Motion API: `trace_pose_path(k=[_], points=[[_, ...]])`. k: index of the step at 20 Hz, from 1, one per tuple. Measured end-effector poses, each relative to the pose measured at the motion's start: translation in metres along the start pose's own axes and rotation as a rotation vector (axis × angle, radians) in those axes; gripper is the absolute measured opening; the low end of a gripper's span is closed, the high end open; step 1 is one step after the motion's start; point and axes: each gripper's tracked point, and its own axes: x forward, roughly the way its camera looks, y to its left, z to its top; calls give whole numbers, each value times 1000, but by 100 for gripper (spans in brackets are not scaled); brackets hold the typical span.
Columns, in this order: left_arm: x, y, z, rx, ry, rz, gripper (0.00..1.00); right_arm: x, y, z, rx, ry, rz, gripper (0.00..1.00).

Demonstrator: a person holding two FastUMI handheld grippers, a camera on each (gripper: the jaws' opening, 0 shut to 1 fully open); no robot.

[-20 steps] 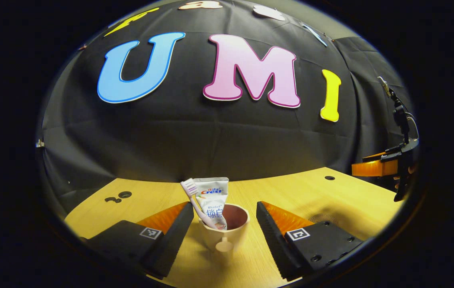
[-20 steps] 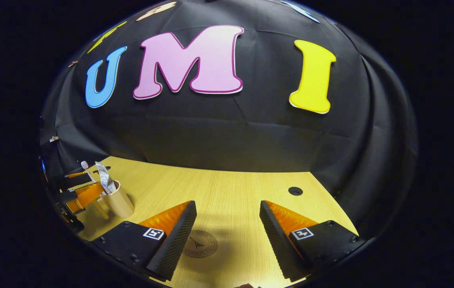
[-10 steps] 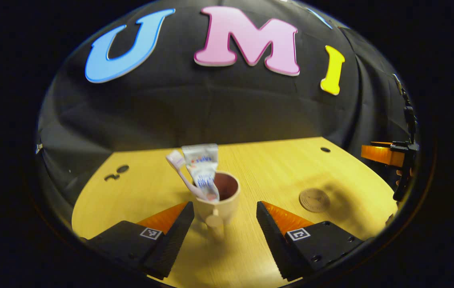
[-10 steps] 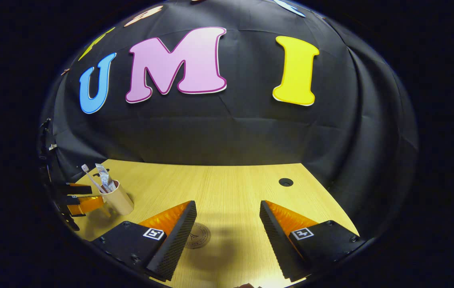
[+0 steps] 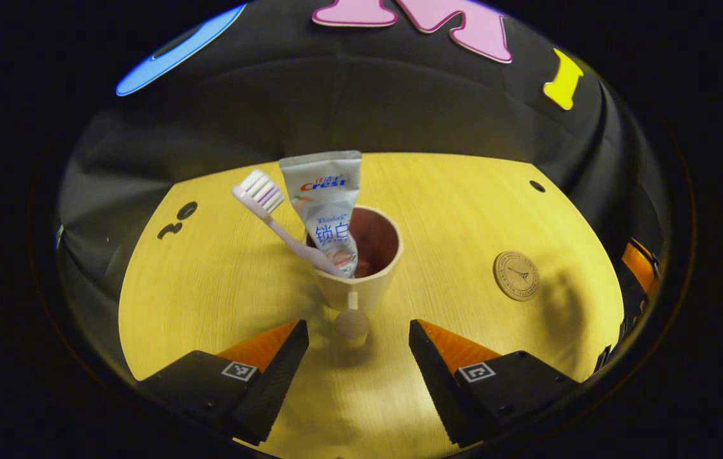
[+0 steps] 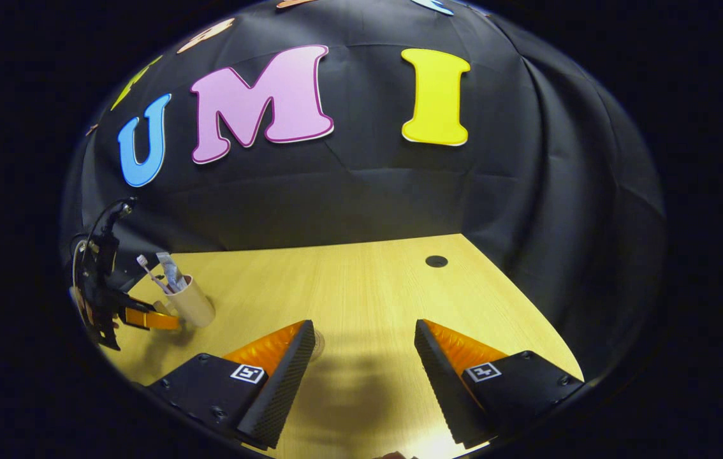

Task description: Put the toothbrush and toothpaste on the desktop into the cup, then pick up the cup and place it on the coaster on the desktop.

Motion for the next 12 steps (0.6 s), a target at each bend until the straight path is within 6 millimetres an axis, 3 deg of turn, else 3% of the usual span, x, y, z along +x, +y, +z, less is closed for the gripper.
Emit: trace_pose_path(k=[7,12], points=[[13,8,-10,-25,176,-1,98,-21,-49,-22,83,39,-83,97],[26,6,-10,-25,259,4,98,-31,-78,-24,102,31,-139,98]])
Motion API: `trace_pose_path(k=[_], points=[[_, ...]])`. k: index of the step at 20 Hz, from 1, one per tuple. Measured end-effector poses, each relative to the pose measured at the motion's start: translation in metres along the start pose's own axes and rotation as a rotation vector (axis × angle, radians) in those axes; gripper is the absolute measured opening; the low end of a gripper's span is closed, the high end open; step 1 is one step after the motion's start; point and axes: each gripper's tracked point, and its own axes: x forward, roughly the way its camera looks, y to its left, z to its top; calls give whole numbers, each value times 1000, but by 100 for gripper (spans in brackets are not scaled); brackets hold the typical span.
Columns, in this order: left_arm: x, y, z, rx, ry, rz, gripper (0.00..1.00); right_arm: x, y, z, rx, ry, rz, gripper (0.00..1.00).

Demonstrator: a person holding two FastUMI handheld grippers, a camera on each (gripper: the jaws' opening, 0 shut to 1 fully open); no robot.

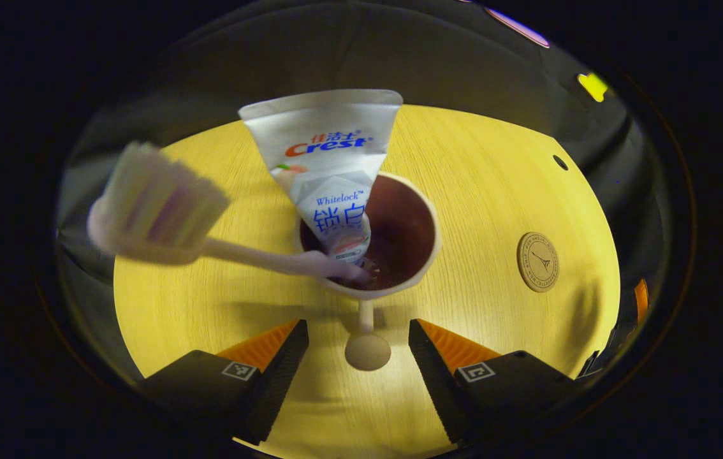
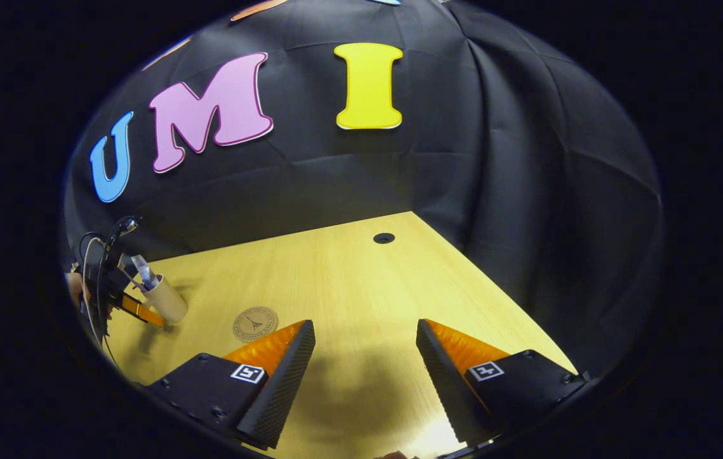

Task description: Put the toothbrush and toothpaste on the desktop into the cup, then pick up the cup and place it on the coaster on the desktop.

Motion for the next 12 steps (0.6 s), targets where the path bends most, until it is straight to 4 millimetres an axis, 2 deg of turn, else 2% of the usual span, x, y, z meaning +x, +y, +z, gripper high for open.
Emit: trace_pose_path(k=[5,6,8,9,10,12], points=[[10,1,5,28,81,9,98,-6,-21,-3,19,1,-35,98],[11,0,4,39,100,8,94,-7,-24,-5,21,1,-41,98],[13,1,3,60,124,16,95,-9,-30,-7,28,3,-49,98],[12,0,4,66,128,19,91,-10,-33,-9,29,5,-53,98],[12,0,6,70,132,19,82,-11,-35,-11,32,7,-57,98],[10,-1,9,69,138,17,74,-12,-39,-15,40,17,-59,98]])
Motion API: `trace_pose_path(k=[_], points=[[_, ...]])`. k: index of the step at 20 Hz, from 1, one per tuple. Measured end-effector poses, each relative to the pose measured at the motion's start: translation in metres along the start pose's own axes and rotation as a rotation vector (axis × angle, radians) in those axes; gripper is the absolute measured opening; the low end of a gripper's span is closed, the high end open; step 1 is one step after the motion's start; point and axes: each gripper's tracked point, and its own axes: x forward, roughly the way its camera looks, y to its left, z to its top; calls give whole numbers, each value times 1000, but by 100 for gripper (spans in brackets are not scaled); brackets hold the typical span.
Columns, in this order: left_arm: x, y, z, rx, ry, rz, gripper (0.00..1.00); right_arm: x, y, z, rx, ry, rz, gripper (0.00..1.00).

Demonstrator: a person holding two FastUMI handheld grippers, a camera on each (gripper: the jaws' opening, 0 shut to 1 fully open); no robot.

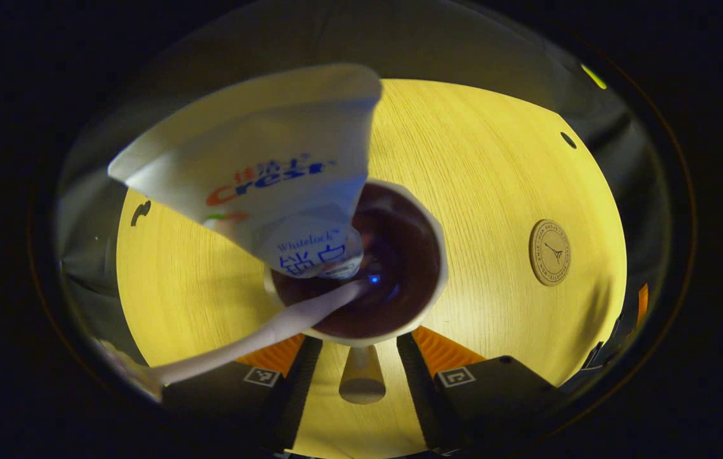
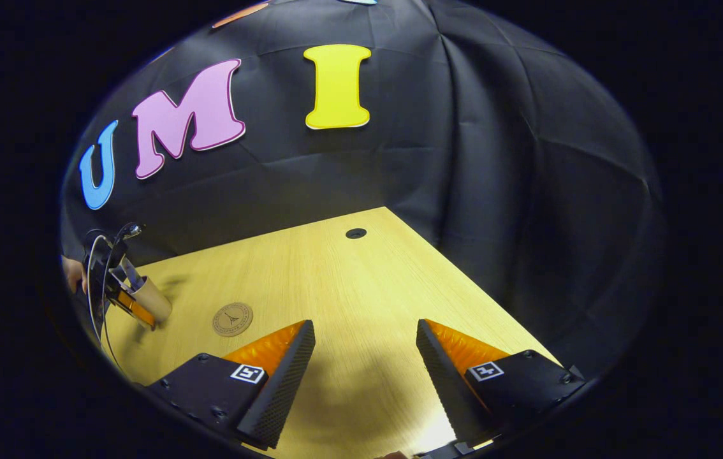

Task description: Put the toothbrush and toothpaste on the desktop into the cup, then pick up the cup and place it on the coaster on the desktop.

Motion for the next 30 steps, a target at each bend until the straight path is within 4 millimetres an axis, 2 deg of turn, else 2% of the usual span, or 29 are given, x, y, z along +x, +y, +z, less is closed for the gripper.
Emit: trace_pose_path(k=[3,5,7,8,15,18,23,28,29,30], points=[[0,0,1,13,18,6,71,1,-2,-4,3,10,1,99],[1,2,2,29,26,20,65,-1,-1,-3,-1,8,7,99],[1,1,1,37,39,28,32,-2,0,-3,-10,7,14,99],[2,3,2,38,42,28,35,-1,2,-4,-15,7,16,98],[0,0,0,7,37,31,29,-1,4,-1,-24,5,29,99],[-7,2,2,17,20,37,28,0,3,0,-27,3,32,99],[-19,-7,5,37,-7,27,28,-3,1,5,-21,-2,32,99],[-36,-35,14,118,-38,24,28,-11,-8,11,-13,-16,25,98],[-40,-43,15,131,-40,16,31,-13,-11,12,-11,-19,20,99],[-43,-54,16,139,-42,3,24,-16,-14,13,-7,-19,16,99]])
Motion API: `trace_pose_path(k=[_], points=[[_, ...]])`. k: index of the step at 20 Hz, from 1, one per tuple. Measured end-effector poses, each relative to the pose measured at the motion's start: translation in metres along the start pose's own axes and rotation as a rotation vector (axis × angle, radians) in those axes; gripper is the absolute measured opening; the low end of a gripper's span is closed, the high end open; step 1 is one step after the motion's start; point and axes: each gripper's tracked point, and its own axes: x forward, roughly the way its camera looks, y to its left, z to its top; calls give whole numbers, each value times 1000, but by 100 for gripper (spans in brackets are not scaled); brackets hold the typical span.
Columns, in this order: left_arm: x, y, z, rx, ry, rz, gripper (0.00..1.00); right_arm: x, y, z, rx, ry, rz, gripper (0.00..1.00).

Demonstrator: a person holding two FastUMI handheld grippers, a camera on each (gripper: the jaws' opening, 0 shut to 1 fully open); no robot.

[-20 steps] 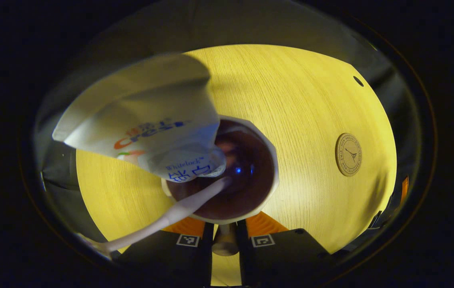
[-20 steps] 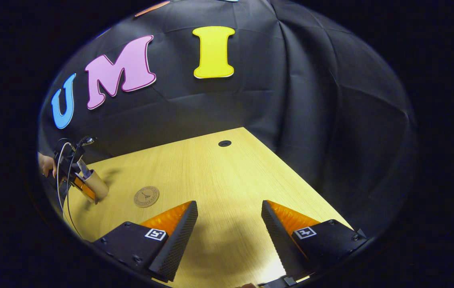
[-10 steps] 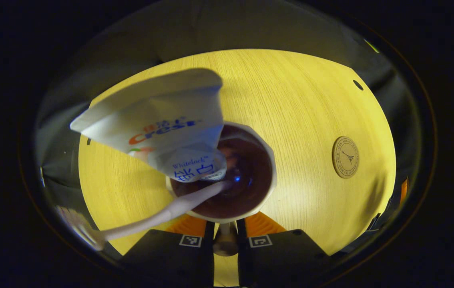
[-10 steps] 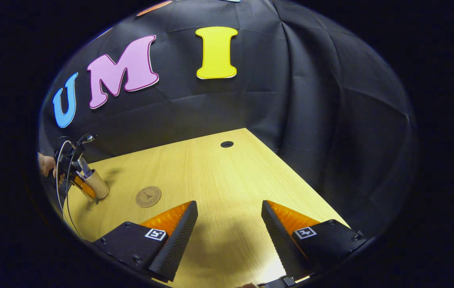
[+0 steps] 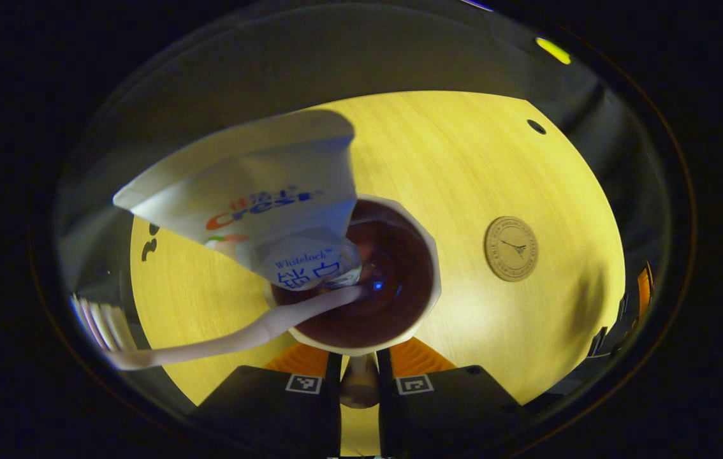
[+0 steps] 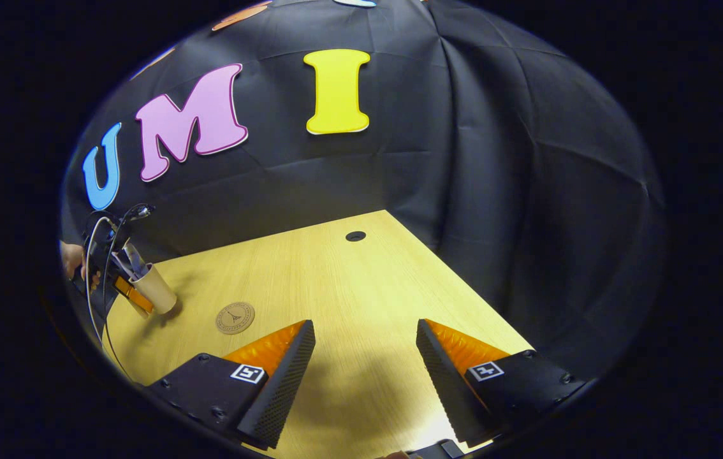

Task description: Put the toothbrush and toothpaste on the desktop into the cup, then pick up the cup and place it on the coaster on the desktop.

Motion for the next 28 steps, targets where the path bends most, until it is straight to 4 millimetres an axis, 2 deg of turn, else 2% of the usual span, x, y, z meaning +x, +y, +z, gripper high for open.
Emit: trace_pose_path(k=[1,6,7,8,14,15,21,25,26,28], points=[[-3,-12,4,9,-5,-17,28,-3,-3,2,3,-3,-5,99],[-9,-66,24,108,-24,-64,28,-13,-27,2,22,-13,-49,98],[-7,-77,28,125,-24,-74,31,-16,-33,0,33,-10,-61,98],[-6,-87,30,141,-25,-81,28,-19,-39,-2,43,-10,-74,98],[8,-133,37,219,-12,-108,28,-34,-71,-9,71,-11,-146,99],[10,-139,37,224,-9,-114,31,-36,-75,-11,82,-9,-157,98],[26,-163,33,236,18,-124,28,-42,-89,-17,95,-3,-187,98],[33,-167,29,253,30,-117,28,-40,-90,-16,101,-6,-191,99],[34,-168,29,250,31,-117,31,-39,-88,-16,103,-7,-190,99],[36,-168,29,246,36,-114,28,-40,-85,-17,101,-5,-185,98]])
